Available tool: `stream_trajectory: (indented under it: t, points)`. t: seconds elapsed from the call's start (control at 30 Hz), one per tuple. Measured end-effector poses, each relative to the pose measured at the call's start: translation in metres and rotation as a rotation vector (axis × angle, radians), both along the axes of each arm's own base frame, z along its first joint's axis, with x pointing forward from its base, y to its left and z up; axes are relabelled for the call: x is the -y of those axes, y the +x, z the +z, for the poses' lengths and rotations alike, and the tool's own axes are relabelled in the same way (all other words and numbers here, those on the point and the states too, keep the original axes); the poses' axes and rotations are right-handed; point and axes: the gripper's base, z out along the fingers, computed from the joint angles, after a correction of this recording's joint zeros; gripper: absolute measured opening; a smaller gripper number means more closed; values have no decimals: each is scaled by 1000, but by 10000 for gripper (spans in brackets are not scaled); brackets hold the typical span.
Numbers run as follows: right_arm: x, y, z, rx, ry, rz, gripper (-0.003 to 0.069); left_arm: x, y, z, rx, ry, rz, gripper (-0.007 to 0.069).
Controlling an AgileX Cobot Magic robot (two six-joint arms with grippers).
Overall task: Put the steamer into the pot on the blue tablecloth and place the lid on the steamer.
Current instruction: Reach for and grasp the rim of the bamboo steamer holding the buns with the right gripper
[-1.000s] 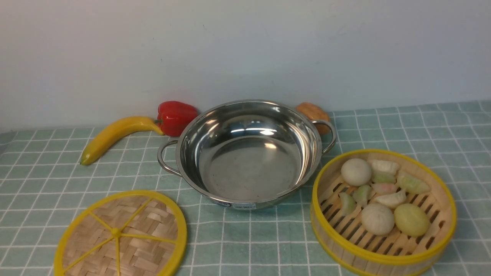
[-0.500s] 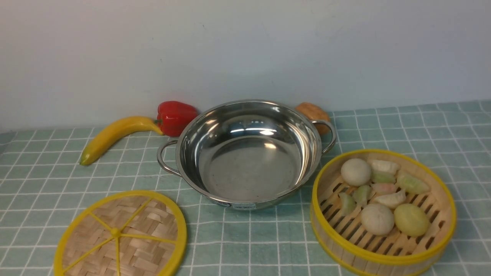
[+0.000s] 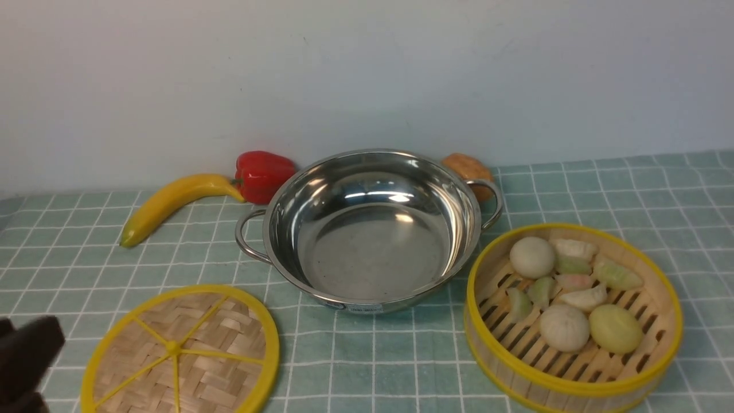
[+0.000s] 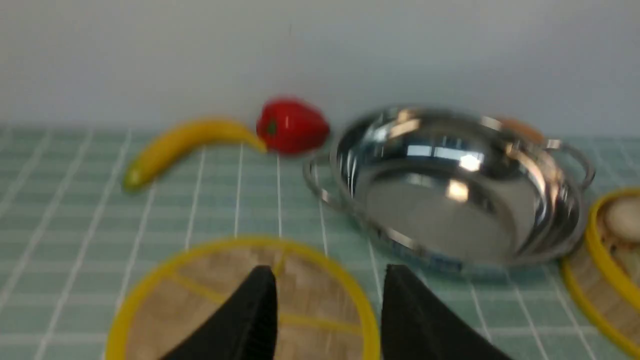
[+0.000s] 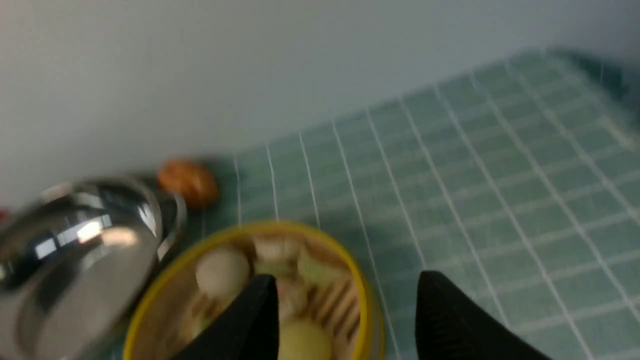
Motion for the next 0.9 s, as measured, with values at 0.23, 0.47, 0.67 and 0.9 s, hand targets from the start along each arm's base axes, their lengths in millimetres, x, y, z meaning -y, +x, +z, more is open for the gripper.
stream_trajectory:
  t: [0.23, 0.47, 0.67, 0.9]
  points:
    - [-14, 46, -45, -380, 22, 235, 379, -4, 37, -34, -444, 50, 64, 284]
    - [-10, 94, -88, -508, 19, 227, 379, -7, 73, -46, -597, 131, 73, 284]
    - [-7, 124, -118, -530, 17, 196, 379, -6, 86, -54, -633, 135, 70, 284]
    - [-5, 144, -149, -568, 16, 174, 379, -6, 89, -52, -610, 132, 71, 284]
